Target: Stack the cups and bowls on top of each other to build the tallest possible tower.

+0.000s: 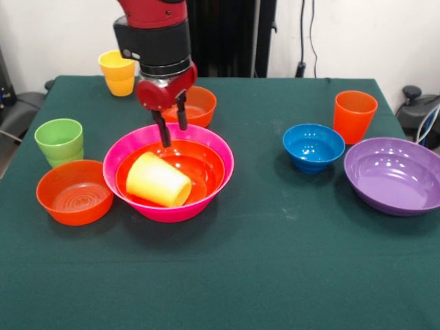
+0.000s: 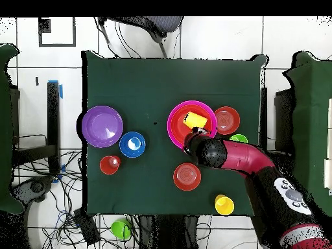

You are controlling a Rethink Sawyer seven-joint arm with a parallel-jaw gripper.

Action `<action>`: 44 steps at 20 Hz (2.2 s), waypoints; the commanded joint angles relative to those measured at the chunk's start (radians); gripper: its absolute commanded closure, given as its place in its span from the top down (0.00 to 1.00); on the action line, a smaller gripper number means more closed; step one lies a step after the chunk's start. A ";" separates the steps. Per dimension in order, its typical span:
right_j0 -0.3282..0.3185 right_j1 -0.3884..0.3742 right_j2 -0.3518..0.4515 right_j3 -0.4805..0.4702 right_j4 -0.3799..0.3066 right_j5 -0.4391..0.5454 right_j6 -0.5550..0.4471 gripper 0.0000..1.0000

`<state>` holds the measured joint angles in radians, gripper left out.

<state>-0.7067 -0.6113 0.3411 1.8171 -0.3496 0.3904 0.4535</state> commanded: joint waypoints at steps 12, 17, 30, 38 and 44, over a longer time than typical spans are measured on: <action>-0.030 0.096 0.124 0.012 -0.083 -0.071 0.080 1.00; -0.023 0.102 0.103 -0.006 -0.091 -0.063 0.083 1.00; -0.032 0.089 0.124 -0.031 -0.109 -0.026 0.054 1.00; -0.053 0.094 0.128 -0.037 -0.111 0.045 0.001 1.00; -0.059 0.112 0.120 -0.016 -0.085 0.095 0.012 1.00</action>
<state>-0.7509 -0.5532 0.4126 1.8334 -0.3771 0.3617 0.4535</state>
